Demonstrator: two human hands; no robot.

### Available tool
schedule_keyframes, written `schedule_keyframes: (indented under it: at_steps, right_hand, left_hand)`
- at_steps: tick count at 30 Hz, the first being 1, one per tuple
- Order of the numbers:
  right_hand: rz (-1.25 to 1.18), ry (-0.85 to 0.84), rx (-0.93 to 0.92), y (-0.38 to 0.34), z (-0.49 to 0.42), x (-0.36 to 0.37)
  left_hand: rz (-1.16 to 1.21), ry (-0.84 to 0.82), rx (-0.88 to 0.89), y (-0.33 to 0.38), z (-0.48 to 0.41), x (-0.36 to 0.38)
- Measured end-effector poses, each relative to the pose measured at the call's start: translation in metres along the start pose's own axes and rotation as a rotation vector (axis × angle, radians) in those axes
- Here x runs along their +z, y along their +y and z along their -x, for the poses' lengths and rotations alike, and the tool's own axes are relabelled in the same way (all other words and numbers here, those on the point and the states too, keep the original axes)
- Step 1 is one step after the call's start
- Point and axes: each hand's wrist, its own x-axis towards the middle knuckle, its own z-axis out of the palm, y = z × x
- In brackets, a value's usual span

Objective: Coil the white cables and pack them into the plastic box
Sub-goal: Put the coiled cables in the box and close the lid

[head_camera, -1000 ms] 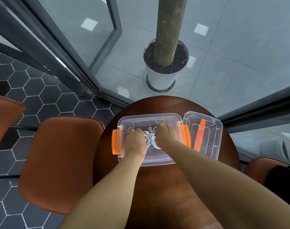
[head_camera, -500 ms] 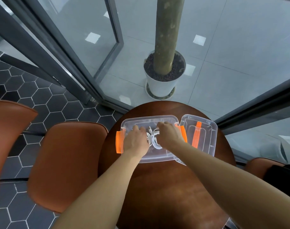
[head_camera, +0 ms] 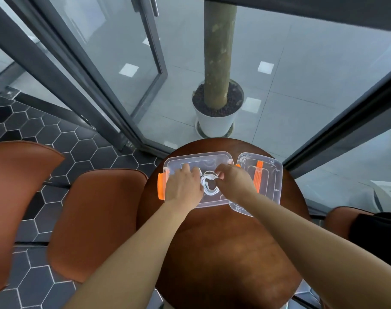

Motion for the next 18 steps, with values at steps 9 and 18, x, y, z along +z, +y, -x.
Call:
schedule_keyframes:
  at_steps: [9, 18]
  right_hand:
    - [-0.023, 0.044, 0.046, 0.022, 0.026, -0.019]
    - [-0.024, 0.089, 0.212, 0.079, 0.057, -0.045]
  left_hand:
    - [0.019, 0.005, 0.015, 0.032, 0.016, -0.003]
    - [0.250, 0.047, 0.118, 0.108, 0.008, -0.021]
